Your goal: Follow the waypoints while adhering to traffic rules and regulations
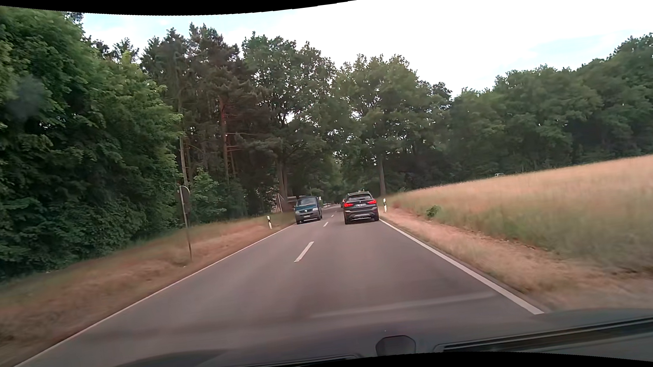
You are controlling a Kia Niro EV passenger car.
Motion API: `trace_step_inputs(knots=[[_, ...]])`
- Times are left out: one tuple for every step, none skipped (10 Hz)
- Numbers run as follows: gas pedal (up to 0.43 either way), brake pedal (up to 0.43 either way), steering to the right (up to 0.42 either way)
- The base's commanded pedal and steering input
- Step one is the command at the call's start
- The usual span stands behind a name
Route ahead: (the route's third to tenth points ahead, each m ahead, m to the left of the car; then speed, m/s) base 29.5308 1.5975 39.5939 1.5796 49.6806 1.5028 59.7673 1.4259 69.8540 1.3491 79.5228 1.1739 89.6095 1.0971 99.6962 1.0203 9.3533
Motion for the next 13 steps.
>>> trace_step_inputs(knots=[[0.000, 0.000, -0.004], [0.000, 0.000, -0.004], [0.000, 0.000, -0.004], [0.000, 0.000, -0.004], [0.008, 0.000, -0.003], [0.047, 0.000, 0.000], [0.067, 0.000, 0.000], [0.079, 0.000, -0.001], [0.098, 0.000, -0.001], [0.118, 0.000, -0.001], [0.118, 0.000, -0.002], [0.118, 0.000, -0.003], [0.118, 0.000, -0.003]])
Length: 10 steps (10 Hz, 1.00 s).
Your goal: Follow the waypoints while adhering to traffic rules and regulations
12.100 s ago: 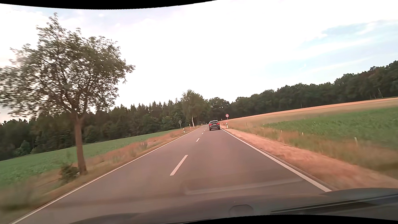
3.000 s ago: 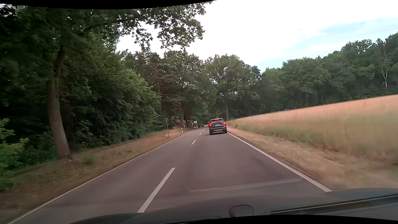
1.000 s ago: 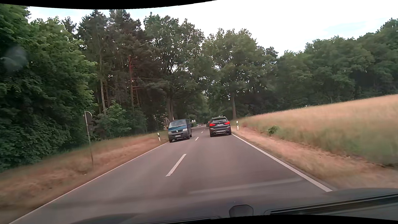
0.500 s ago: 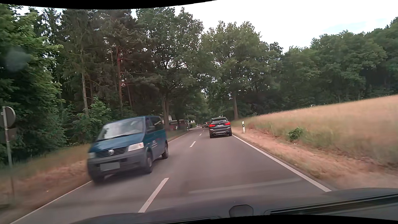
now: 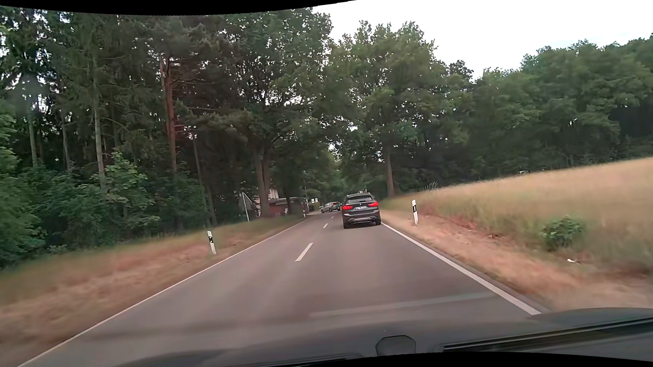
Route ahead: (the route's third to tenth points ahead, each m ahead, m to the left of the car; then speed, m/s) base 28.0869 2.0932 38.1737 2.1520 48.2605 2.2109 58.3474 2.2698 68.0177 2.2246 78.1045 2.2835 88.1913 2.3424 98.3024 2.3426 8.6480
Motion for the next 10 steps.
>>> trace_step_inputs(knots=[[0.118, 0.000, -0.003], [0.118, 0.000, -0.003], [0.118, 0.000, -0.003], [0.118, 0.000, -0.003], [0.118, 0.000, -0.003], [0.118, 0.000, -0.003], [0.130, 0.000, -0.004], [0.130, 0.000, -0.004], [0.130, 0.000, -0.004], [0.130, 0.000, -0.004]])
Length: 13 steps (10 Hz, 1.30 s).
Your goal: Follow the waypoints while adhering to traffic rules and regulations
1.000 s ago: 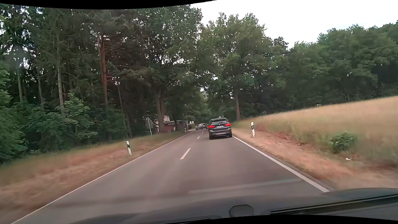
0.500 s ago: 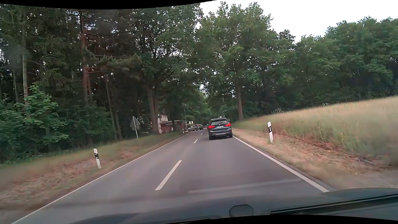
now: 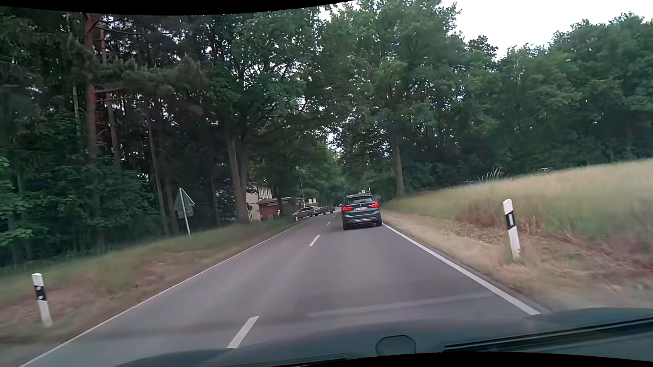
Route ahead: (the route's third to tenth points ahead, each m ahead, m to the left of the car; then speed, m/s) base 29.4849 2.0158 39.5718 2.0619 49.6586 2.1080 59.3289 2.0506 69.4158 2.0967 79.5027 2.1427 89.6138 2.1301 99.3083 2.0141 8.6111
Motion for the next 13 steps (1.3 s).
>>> trace_step_inputs(knots=[[0.130, 0.000, -0.003], [0.130, 0.000, -0.003], [0.130, 0.000, -0.003], [0.130, 0.000, -0.003], [0.150, 0.000, -0.003], [0.169, 0.000, -0.003], [0.169, 0.000, -0.002], [0.177, 0.000, -0.002], [0.177, 0.000, -0.001], [0.177, 0.000, -0.001], [0.177, 0.000, -0.001], [0.177, 0.000, -0.001], [0.189, 0.000, -0.001]])
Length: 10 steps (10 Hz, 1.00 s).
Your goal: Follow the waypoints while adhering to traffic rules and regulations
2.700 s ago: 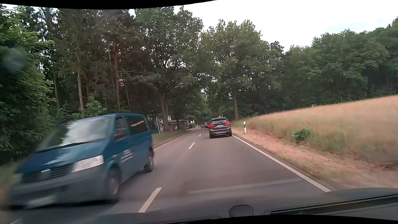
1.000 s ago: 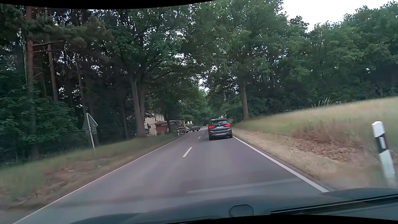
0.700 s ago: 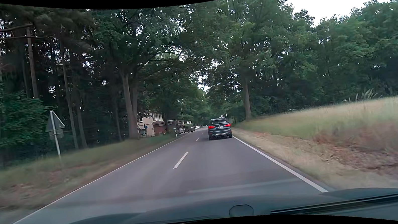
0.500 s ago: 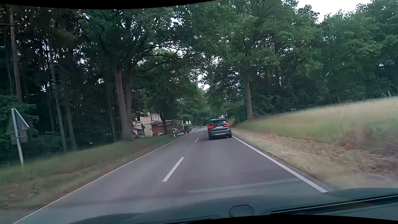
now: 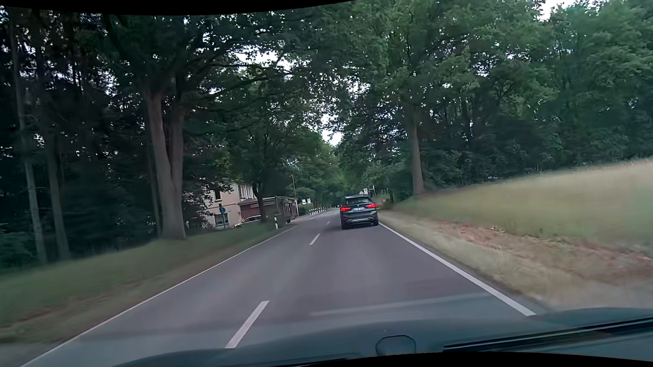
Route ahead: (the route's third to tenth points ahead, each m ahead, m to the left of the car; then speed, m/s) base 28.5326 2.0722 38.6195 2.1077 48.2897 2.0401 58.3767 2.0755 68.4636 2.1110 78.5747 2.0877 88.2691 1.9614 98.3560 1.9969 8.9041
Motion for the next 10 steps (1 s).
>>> trace_step_inputs(knots=[[0.189, 0.000, -0.002], [0.197, 0.000, -0.002], [0.197, 0.000, -0.003], [0.197, 0.000, -0.003], [0.209, 0.000, -0.005], [0.209, 0.000, -0.006], [0.209, 0.000, -0.006], [0.220, 0.000, -0.006], [0.228, 0.000, -0.005], [0.228, 0.000, -0.005]])
